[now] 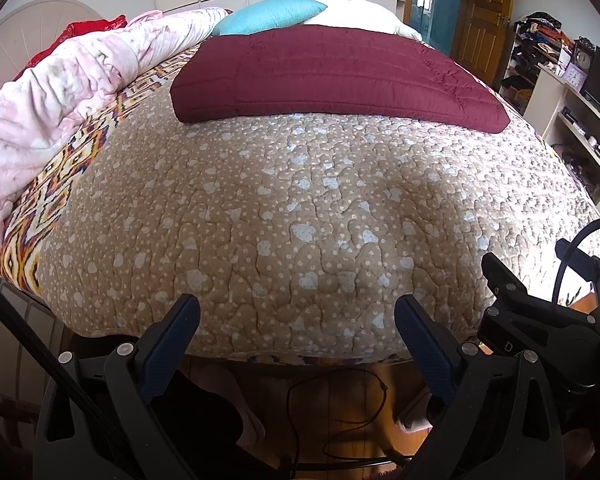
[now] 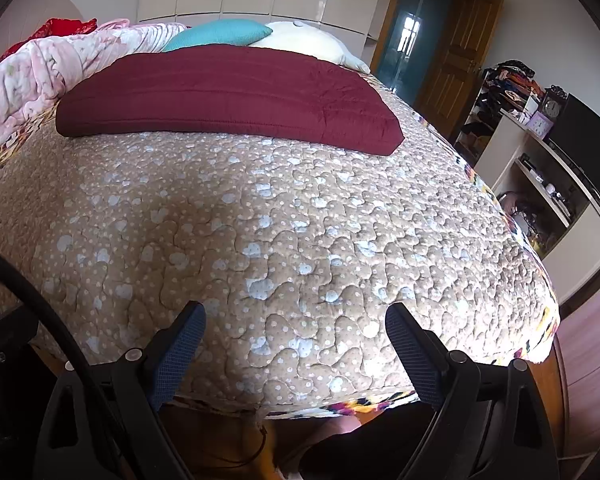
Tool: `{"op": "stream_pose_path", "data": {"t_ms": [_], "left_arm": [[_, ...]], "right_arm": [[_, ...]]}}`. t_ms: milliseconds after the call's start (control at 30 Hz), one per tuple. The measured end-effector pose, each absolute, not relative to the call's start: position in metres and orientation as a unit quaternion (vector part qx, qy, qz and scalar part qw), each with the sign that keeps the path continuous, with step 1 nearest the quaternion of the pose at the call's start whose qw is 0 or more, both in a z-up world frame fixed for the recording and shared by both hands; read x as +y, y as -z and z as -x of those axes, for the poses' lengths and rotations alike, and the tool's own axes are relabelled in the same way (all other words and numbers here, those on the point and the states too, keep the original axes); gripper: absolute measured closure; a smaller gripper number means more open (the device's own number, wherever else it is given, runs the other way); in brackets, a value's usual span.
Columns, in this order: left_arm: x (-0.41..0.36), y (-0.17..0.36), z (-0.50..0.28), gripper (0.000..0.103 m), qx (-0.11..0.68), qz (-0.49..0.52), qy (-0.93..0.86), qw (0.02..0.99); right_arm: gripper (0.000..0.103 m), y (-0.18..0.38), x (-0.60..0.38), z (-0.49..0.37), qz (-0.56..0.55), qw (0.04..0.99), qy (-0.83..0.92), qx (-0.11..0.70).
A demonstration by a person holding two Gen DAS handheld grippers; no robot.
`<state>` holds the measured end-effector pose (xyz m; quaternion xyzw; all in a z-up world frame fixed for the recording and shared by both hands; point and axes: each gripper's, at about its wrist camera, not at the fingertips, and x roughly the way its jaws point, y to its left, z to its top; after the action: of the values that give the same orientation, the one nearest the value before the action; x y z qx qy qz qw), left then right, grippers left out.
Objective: Fold large clothes
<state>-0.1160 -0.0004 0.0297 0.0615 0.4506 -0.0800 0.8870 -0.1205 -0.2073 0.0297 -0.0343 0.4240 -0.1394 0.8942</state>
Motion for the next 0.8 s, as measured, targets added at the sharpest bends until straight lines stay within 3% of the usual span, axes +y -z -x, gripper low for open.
{"op": "stream_pose_path", "data": {"t_ms": [800], "left_arm": [[-0.0002, -0.0268, 0.1151, 0.006, 0.454, -0.062, 0.08, 0.885]], "right_arm": [[0.009, -0.0278, -0.2048, 0.1208, 0.04, 0.894, 0.132, 0.425]]}}
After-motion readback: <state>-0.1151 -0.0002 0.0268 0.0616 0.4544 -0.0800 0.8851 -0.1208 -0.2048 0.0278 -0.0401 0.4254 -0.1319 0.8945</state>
